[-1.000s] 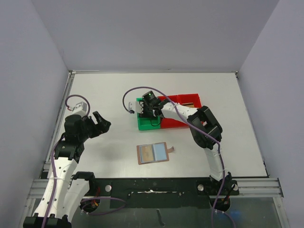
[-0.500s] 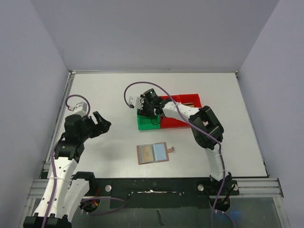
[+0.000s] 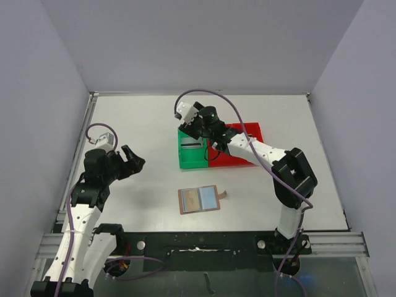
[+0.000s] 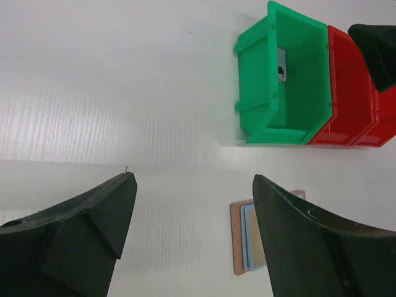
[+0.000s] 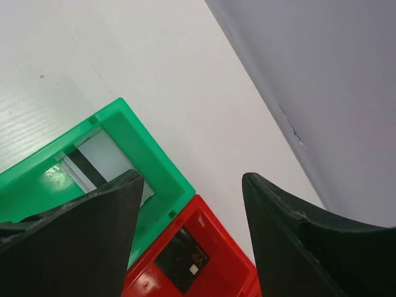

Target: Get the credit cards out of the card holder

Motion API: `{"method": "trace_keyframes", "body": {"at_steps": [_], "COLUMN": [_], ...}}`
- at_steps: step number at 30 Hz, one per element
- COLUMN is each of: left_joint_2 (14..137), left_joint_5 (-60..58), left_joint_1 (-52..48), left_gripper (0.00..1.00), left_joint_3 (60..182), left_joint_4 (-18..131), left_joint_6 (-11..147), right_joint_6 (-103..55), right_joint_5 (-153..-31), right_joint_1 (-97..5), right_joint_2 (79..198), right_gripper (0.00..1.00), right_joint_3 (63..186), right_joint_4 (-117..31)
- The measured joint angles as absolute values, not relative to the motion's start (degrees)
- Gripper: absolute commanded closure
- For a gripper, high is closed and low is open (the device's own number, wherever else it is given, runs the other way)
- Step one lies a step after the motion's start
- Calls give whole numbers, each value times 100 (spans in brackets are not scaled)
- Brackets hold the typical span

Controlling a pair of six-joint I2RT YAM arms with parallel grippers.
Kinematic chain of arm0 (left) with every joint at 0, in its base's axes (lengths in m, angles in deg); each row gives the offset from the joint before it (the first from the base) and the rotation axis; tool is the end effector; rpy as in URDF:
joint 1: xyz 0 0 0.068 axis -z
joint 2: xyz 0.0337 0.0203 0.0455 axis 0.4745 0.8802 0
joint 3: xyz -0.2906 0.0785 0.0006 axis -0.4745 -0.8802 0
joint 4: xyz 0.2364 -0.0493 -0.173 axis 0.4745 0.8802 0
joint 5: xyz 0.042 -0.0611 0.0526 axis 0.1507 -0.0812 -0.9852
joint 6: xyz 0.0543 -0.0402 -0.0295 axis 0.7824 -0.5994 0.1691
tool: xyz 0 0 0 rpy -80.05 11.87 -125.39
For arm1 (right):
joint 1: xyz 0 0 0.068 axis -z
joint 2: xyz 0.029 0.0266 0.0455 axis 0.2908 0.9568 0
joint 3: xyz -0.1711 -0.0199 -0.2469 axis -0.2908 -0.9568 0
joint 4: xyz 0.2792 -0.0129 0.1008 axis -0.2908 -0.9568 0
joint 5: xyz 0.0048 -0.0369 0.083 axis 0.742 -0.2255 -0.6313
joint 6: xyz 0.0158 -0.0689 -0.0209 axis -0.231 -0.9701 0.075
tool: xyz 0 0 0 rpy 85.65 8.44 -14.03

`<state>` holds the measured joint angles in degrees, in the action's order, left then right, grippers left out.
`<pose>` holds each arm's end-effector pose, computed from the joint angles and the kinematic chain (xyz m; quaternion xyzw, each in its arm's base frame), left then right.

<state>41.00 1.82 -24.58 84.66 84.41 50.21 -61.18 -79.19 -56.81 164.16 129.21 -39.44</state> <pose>0.2004 -0.0247 0.2718 -0.1462 0.8549 -0.2183 0.4474 0.3937 0.3219 0.2676 -0.4603 0.6978 0.0073 0.5487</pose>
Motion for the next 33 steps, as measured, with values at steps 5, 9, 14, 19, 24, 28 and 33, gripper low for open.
{"method": "trace_keyframes", "body": {"at_steps": [5,9,14,19,24,28,33], "left_joint_2": [4114,4168,4284,4503,4487,4343,4247], "left_joint_5": [223,321,490,1054,1305,1410,1491], "left_joint_1": [-2469,-2469,-2469,-2462,-2412,-2353,-2207], "left_gripper": [24,24,30,32,32,33,33], "left_joint_3": [8466,8457,8420,8156,7917,7743,7631], "left_joint_4": [8425,8377,8189,7763,7717,7577,7512], "left_joint_6": [5021,5021,4927,4476,4079,3692,3359], "right_joint_6": [-4645,-2720,-829,369,1343,1971,2353], "right_joint_5": [-7769,-7653,-8212,-8553,-8335,-8061,-7891], "right_joint_1": [-5534,-5060,-4255,-4819,-5879,-6725,-7224], "right_joint_2": [15703,14790,13517,12803,12776,12986,13618], "right_gripper": [31,31,30,30,37,43,49], "right_joint_3": [12104,11538,10709,9671,8991,8821,8908], "right_joint_4": [-3719,-4016,-4123,-4265,-4549,-4676,-4731]}}
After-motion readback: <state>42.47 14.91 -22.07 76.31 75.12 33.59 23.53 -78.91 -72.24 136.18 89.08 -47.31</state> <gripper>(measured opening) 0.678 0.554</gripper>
